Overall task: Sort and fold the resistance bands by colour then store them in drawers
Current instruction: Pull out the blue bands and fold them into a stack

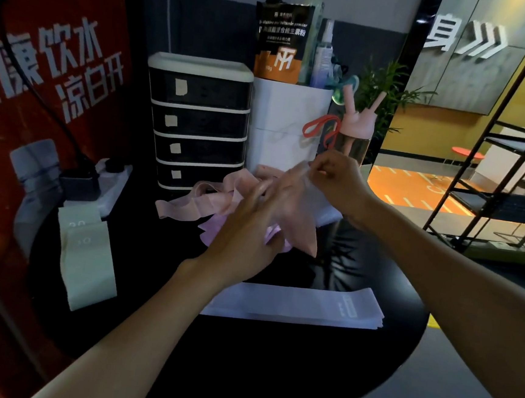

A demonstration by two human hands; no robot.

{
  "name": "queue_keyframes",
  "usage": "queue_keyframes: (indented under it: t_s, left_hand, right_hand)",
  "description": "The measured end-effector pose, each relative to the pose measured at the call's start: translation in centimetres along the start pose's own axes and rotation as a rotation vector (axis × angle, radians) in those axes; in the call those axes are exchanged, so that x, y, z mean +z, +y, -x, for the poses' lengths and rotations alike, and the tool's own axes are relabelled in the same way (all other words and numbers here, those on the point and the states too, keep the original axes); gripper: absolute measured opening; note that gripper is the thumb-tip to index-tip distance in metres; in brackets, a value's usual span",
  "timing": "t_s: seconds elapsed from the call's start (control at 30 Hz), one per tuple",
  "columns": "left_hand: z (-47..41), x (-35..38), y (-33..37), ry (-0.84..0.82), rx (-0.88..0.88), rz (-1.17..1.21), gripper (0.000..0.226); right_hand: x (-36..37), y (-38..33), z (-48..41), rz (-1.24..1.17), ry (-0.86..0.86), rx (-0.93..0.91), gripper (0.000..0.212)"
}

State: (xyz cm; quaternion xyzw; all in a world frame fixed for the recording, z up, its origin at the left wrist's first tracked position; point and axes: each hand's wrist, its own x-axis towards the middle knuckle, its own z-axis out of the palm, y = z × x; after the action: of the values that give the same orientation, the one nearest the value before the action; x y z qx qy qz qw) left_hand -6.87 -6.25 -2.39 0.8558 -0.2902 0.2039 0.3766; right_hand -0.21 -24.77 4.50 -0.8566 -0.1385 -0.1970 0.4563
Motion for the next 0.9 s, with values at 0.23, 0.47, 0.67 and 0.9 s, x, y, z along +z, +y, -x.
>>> queue_keyframes:
  t_s: [0.23, 0.47, 0.67, 0.9]
  left_hand:
    - [-1.3, 0.7, -1.7, -0.202, -0.043, -0.410, 0.038]
    - [-2.0, 0.8, -0.8, -0.159, -0.128, -0.223, 0.040]
    - [-3.6, 0.9, 1.7, 0.055, -0.337, 0.302, 0.020]
    - [-4.0, -0.2, 2.1, 0.241, -0.331, 0.471, 0.016]
  right_hand:
    - [-0.9, 0.6, 0.4, -0.027, 0.014, 0.028, 0.024]
    - [-2.5, 0.3, 0.3, -0.186, 0.114, 0.150, 0.027]
    - [-1.2, -0.6, 1.9, -0.556, 0.068, 0.234, 0.023]
    - [0.0, -0.8, 2.7, -0.553, 0.018, 0.254, 0.021]
